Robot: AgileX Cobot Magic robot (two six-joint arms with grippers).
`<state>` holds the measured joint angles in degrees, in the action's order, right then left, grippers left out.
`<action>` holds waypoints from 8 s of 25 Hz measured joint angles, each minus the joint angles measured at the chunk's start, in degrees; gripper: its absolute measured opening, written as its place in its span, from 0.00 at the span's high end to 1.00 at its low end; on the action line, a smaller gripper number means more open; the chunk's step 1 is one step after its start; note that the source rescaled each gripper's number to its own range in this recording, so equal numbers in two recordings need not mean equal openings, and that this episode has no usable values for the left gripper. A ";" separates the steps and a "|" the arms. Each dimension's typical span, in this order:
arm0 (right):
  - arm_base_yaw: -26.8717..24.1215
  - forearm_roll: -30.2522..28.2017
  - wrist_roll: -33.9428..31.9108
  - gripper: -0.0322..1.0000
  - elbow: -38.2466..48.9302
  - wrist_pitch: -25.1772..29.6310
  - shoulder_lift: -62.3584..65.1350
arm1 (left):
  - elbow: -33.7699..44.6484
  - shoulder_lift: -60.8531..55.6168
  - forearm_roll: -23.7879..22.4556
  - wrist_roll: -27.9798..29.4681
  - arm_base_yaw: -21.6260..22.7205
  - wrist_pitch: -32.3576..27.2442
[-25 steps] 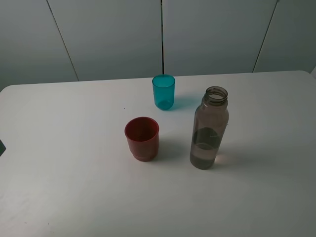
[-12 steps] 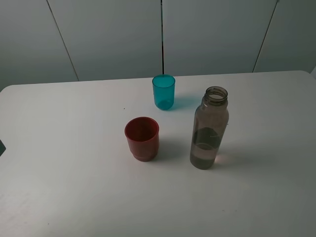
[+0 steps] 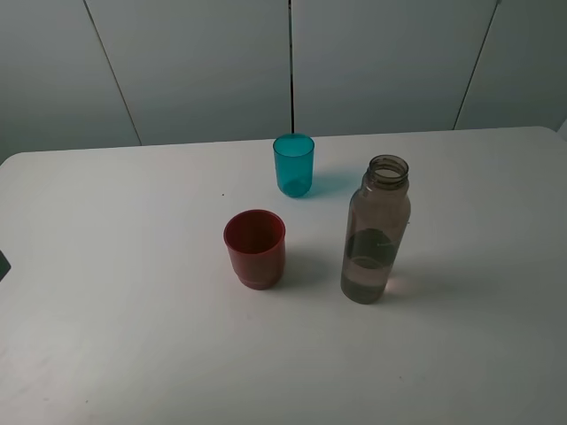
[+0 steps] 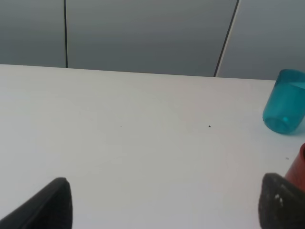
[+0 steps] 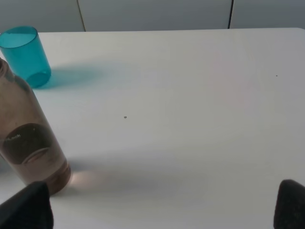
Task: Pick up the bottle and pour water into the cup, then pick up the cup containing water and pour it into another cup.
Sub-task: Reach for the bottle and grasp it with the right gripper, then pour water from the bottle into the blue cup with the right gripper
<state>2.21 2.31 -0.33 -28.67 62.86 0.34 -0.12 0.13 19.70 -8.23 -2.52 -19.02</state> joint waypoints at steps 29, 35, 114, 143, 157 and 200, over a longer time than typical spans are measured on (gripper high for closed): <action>0.00 20.11 16.03 0.00 -1.13 -23.53 -10.62 | 0.00 0.00 0.00 0.00 0.00 0.00; 0.00 41.52 45.10 0.00 -0.72 -27.77 -31.68 | 0.00 0.00 0.00 0.08 0.00 0.00; 28.39 -10.51 -6.57 0.00 16.16 -132.07 -107.21 | 0.00 0.00 0.00 0.08 0.00 0.00; 28.48 -4.08 -5.80 0.97 13.24 -128.78 -104.63 | 0.00 0.00 0.00 0.08 0.00 0.10; 25.19 -2.31 13.83 0.97 -12.16 -77.02 -95.17 | 0.00 0.00 0.00 0.33 0.00 0.10; 18.43 28.29 95.33 0.97 -42.36 -74.02 -120.82 | 0.00 0.00 0.00 0.11 0.00 0.10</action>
<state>20.64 30.60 95.00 -71.03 -11.16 -120.48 -0.12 0.13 19.70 -8.12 -2.52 -18.92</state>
